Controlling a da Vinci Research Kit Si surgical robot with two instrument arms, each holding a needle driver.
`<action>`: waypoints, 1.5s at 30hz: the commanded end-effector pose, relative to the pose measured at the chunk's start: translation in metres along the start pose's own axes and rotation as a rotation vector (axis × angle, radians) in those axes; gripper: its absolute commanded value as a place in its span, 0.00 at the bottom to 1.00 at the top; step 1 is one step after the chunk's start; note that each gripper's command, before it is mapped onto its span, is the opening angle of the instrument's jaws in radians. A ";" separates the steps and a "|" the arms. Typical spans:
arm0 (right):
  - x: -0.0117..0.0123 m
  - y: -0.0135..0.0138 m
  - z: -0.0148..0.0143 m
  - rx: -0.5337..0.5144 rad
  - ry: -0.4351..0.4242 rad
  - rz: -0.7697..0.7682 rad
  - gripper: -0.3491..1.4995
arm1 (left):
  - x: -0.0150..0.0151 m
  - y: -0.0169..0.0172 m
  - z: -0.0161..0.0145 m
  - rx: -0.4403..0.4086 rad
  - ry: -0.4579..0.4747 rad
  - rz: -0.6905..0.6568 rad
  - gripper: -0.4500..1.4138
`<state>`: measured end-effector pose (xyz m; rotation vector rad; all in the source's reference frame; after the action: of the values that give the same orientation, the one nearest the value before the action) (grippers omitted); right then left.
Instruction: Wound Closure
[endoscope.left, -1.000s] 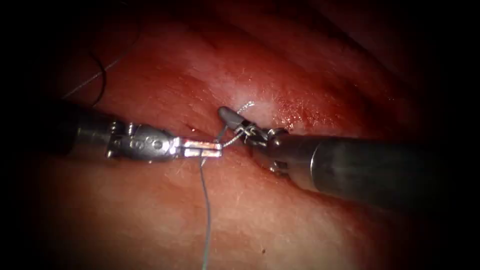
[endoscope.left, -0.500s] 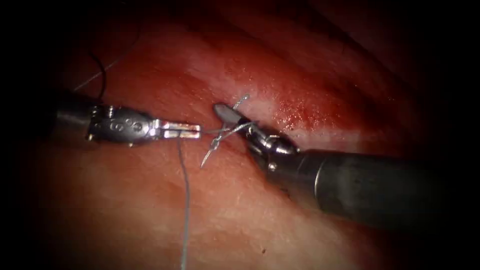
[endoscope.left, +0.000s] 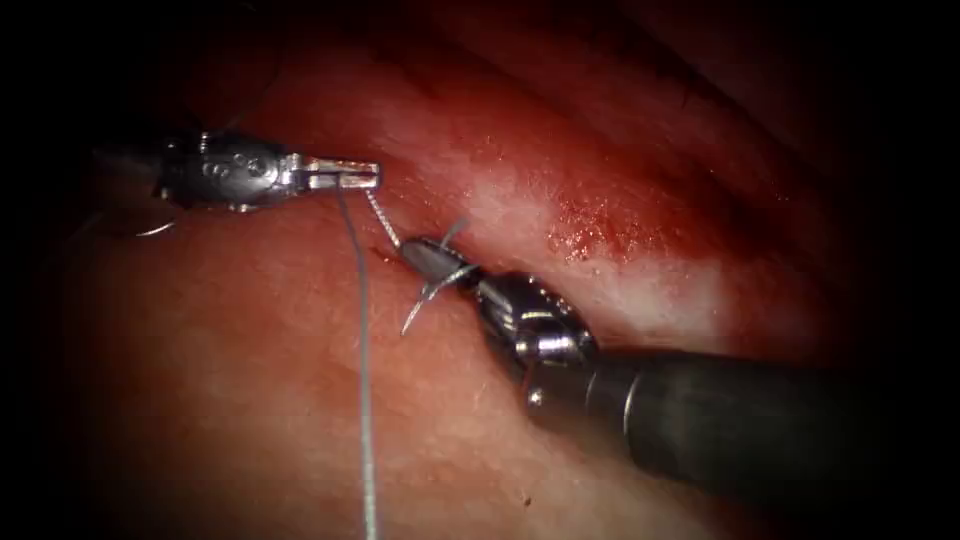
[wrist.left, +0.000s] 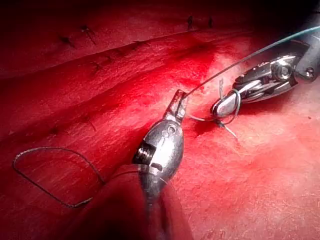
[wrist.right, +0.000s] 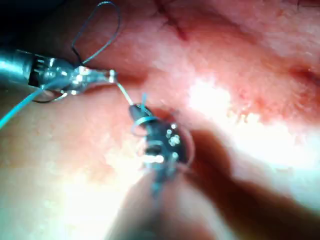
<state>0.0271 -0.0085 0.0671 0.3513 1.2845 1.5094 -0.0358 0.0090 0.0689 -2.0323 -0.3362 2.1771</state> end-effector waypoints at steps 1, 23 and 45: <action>-0.0012 -0.0002 0.0003 0.003 -0.003 -0.021 0.00 | -0.0006 -0.0002 0.0006 0.003 0.000 -0.009 0.00; -0.0033 -0.0022 -0.0017 0.077 -0.108 -0.131 0.00 | 0.0039 -0.0099 0.0002 0.063 0.006 -0.028 0.00; -0.0040 -0.0025 -0.0010 0.171 -0.116 -0.443 0.00 | 0.0015 -0.0145 0.0009 0.143 -0.020 0.015 0.00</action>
<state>0.0285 -0.0124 0.0656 0.2341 1.3001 0.9938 -0.0369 0.0235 0.0708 -1.9430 -0.1550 2.1688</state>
